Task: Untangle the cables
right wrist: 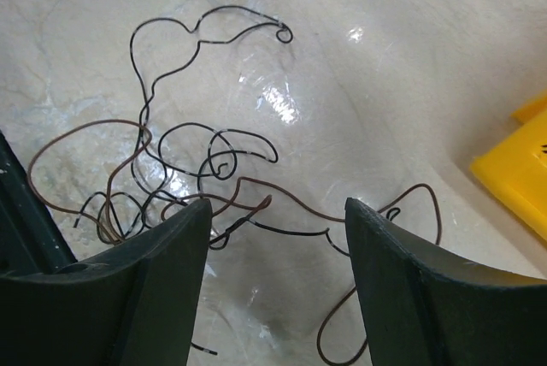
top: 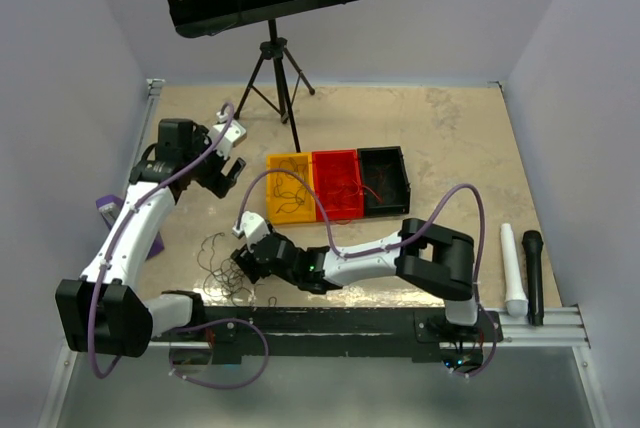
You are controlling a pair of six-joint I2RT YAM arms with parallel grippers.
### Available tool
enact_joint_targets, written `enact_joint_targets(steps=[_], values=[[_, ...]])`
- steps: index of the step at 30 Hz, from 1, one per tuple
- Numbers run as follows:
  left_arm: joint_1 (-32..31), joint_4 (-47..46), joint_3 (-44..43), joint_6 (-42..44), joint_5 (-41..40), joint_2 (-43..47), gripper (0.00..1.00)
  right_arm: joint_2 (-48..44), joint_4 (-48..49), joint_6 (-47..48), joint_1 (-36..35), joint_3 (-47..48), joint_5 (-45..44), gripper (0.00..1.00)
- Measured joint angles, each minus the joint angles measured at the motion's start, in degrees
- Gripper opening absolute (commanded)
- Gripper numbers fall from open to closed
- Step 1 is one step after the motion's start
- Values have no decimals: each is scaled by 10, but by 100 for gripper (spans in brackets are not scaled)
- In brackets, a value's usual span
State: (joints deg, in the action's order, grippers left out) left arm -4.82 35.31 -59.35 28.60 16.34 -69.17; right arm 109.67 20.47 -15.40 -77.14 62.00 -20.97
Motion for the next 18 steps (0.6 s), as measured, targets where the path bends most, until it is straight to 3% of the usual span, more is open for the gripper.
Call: enact_joint_targets(steps=[3,10,13,18], values=[[0,0,3,2,-1,0,90,20,-3,7,0,9,9,58],[1,-1,12,2,-2,4,89,21,-7,9,14,9,16,24],[1,-3,12,2,-2,4,89,4,-14,9,22,9,14,0],[2,-10,18,2,-3,4,89,-64,-31,6,27,9,1,0]])
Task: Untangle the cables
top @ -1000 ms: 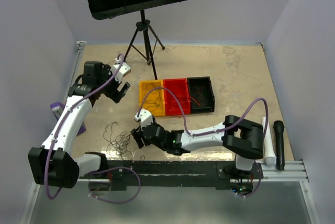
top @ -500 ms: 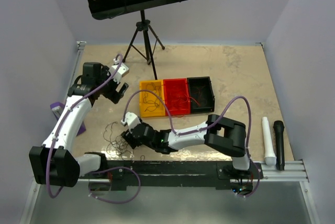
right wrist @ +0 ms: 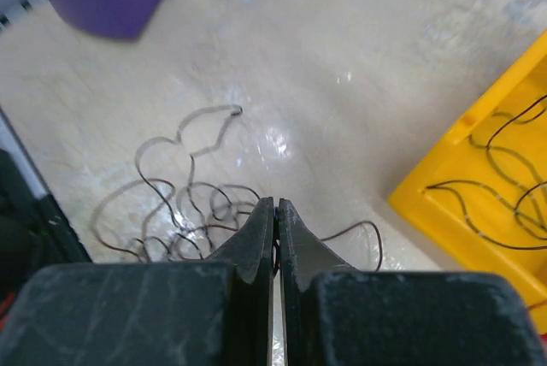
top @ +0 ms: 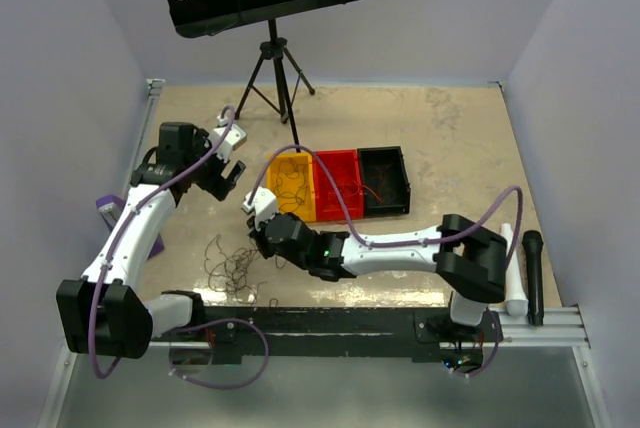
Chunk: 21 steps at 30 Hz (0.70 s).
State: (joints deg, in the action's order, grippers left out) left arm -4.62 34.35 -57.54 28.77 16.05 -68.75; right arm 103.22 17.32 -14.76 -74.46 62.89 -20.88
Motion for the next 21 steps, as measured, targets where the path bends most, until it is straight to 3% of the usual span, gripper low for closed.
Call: enact_joint_targets(steps=[12,21], values=[[11,-33,12,-12,-20,17,90,-194,-48,4,9,4,-51,0],[43,-52,15,-26,1,27,88,-282,-99,15,63,110,-43,0]])
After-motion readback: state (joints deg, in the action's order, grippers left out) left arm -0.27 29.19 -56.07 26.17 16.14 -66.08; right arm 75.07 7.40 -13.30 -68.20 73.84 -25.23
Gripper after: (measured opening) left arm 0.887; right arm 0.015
